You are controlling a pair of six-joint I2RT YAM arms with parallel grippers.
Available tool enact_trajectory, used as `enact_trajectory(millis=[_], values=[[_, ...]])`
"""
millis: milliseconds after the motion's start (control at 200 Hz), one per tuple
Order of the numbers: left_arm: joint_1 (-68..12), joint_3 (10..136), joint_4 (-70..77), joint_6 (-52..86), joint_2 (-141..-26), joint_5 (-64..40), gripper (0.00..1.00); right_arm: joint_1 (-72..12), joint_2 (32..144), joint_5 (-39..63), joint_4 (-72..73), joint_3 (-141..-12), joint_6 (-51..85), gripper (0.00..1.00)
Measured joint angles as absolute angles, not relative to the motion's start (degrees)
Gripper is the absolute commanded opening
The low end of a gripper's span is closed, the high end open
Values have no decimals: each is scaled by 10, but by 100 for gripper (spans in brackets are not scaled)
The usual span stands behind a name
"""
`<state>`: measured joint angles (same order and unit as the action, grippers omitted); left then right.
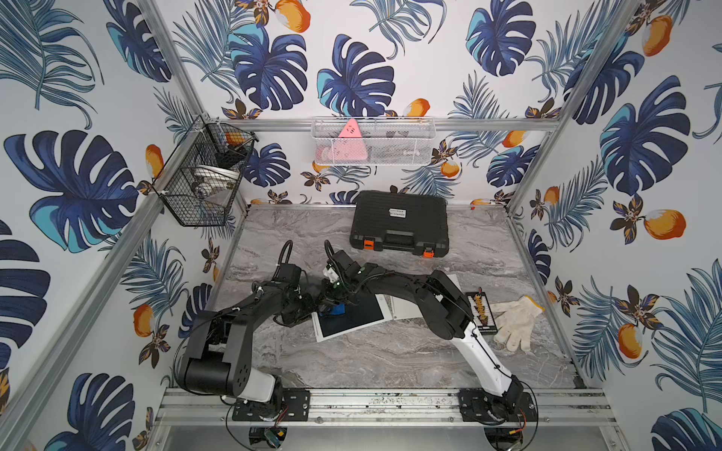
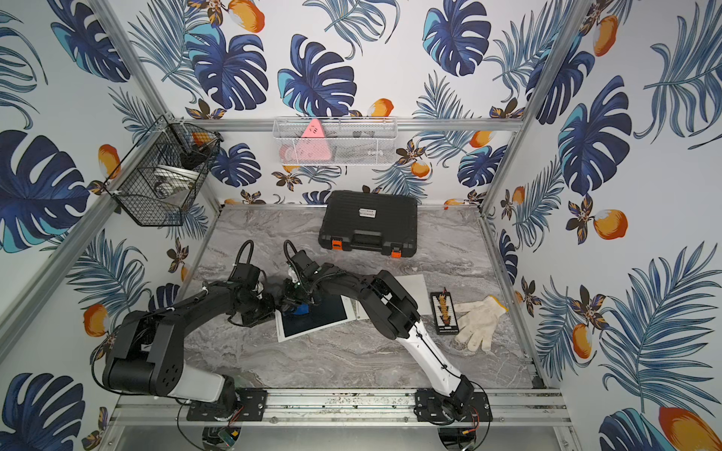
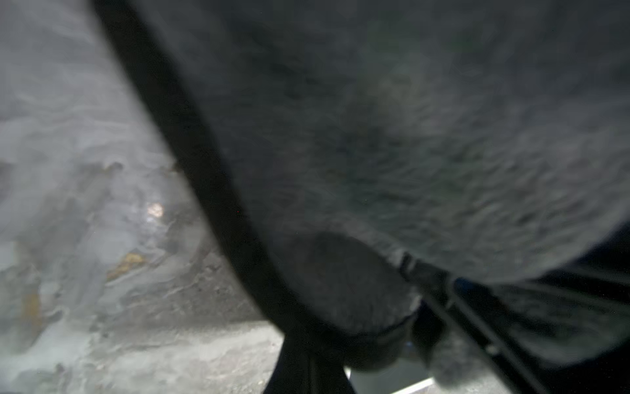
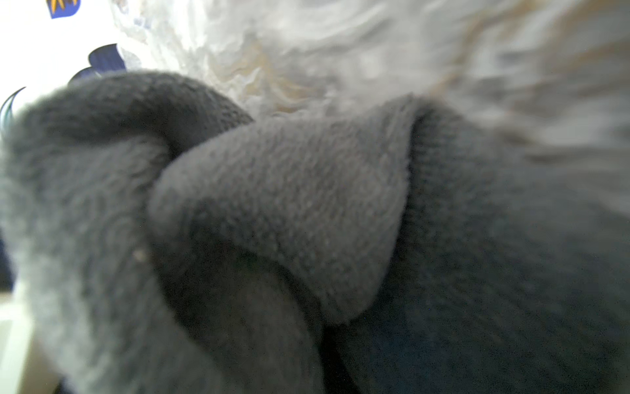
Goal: Wipe the drawing tablet
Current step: Wipe the dirt from the drawing tablet.
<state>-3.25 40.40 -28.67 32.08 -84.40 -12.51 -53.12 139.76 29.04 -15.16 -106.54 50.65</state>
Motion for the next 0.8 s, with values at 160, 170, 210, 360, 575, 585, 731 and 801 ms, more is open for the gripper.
enact_trajectory(millis=[160,170,210,360,575,585,731,801], values=[[-34,402,-290,326,-836,-117,1,-536,1406,305,-118,-1064,532,0],[-34,402,-291,328,-836,-116,1,-536,1406,305,-117,-1063,533,0],[-34,402,-293,329,-834,-113,1,-535,1405,307,-110,-1058,536,0],[-34,403,-305,330,-820,-114,2,-510,1373,316,-100,-1009,543,0],[-35,422,-314,345,-792,-134,9,-448,1304,291,-134,-937,544,0],[-35,422,-314,345,-791,-135,9,-446,1301,290,-136,-934,544,0],[-36,433,-318,348,-791,-147,14,-411,1266,292,-155,-879,529,0],[-37,436,-320,350,-795,-151,16,-385,1247,295,-156,-847,523,0]])
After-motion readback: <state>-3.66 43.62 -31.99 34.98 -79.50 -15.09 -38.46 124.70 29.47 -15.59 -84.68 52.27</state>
